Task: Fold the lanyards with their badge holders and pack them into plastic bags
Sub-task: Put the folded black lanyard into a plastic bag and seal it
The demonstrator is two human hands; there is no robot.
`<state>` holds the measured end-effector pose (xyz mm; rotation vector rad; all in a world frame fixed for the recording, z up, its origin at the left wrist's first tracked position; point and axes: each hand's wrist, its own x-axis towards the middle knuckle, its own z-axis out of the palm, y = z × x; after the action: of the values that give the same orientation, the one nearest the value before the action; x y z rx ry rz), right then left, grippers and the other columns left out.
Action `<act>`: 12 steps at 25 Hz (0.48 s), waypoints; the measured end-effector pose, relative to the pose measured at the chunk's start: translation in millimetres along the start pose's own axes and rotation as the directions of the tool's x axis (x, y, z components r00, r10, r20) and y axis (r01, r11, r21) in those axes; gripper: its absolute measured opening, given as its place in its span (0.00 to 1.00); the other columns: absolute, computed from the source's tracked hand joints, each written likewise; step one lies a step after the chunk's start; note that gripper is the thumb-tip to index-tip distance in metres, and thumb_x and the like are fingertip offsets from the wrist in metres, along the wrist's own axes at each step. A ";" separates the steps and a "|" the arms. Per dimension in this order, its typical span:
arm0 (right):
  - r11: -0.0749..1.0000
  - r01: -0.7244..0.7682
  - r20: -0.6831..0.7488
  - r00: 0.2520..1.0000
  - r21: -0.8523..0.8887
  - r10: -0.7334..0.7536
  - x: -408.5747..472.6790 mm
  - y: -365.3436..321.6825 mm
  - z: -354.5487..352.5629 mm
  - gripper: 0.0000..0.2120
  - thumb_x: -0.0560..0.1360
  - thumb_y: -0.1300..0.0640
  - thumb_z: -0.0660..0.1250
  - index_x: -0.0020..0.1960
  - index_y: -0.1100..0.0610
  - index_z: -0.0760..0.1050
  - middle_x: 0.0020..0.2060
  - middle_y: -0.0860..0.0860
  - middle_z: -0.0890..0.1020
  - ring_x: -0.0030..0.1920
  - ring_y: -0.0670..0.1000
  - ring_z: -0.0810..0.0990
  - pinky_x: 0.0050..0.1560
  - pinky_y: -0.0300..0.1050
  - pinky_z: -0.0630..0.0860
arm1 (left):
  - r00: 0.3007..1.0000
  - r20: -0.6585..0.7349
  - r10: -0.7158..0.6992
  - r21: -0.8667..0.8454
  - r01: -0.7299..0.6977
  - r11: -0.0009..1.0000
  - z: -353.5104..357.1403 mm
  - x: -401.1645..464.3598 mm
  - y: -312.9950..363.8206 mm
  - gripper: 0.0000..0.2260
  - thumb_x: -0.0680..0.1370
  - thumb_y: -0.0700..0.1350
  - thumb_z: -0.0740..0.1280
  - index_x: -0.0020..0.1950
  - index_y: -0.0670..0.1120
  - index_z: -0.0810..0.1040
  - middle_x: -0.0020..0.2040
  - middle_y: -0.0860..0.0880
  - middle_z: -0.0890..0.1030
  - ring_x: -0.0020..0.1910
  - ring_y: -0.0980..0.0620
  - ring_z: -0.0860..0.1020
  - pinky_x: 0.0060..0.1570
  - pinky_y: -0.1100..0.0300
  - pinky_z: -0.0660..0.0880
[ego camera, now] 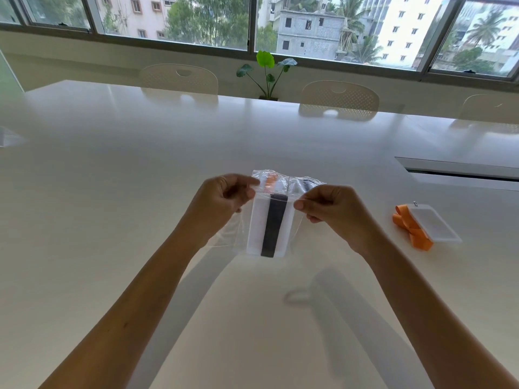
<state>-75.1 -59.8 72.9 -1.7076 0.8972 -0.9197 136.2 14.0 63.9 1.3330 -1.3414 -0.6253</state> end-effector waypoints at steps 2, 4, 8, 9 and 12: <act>1.000 0.011 -0.028 1.000 -0.009 -0.012 0.4 -0.6 3.4 0.04 0.69 0.67 0.73 0.41 0.68 0.79 0.27 0.51 0.77 0.26 0.44 0.73 0.33 0.35 0.75 | 0.999 -0.041 -0.006 0.106 0.011 0.994 -0.9 1.4 0.3 0.06 0.76 0.43 0.68 0.42 0.53 0.81 0.35 0.58 0.81 0.33 0.63 0.77 0.35 0.74 0.71; 1.000 0.018 -0.027 0.999 -0.008 -0.018 0.3 -2.5 7.0 0.02 0.70 0.67 0.72 0.39 0.63 0.80 0.30 0.53 0.78 0.28 0.44 0.74 0.35 0.35 0.77 | 0.996 -0.081 0.046 0.248 -0.024 0.968 -2.0 2.7 0.0 0.06 0.77 0.44 0.67 0.40 0.51 0.79 0.34 0.58 0.79 0.31 0.65 0.76 0.33 0.78 0.69; 0.999 0.025 -0.037 0.999 -0.032 -0.026 2.9 -5.7 15.4 0.06 0.71 0.66 0.71 0.38 0.56 0.81 0.35 0.54 0.79 0.31 0.42 0.76 0.35 0.35 0.78 | 0.989 -0.079 0.128 0.298 -0.099 0.949 -6.9 5.0 -1.2 0.07 0.79 0.40 0.64 0.42 0.47 0.75 0.35 0.54 0.79 0.30 0.60 0.79 0.30 0.72 0.74; 0.999 0.026 -0.039 0.999 -0.035 -0.028 3.1 -6.9 17.6 0.06 0.71 0.66 0.71 0.39 0.56 0.81 0.35 0.54 0.79 0.31 0.41 0.76 0.35 0.35 0.78 | 0.989 -0.068 0.129 0.284 -0.105 0.953 -8.0 5.5 -1.5 0.07 0.79 0.39 0.63 0.42 0.47 0.74 0.35 0.53 0.79 0.31 0.58 0.80 0.29 0.69 0.76; 0.998 0.019 -0.060 0.998 -0.055 -0.023 3.2 -9.0 23.6 0.06 0.71 0.65 0.71 0.38 0.56 0.81 0.35 0.54 0.79 0.32 0.43 0.76 0.36 0.37 0.79 | 0.985 -0.050 0.164 0.303 -0.141 0.943 -12.4 6.8 -3.6 0.08 0.78 0.35 0.61 0.41 0.44 0.72 0.34 0.51 0.77 0.31 0.56 0.81 0.27 0.63 0.78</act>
<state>-51.6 -50.8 76.1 -1.7466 0.9536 -0.9733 150.2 10.8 66.1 1.4593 -1.5030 -0.2695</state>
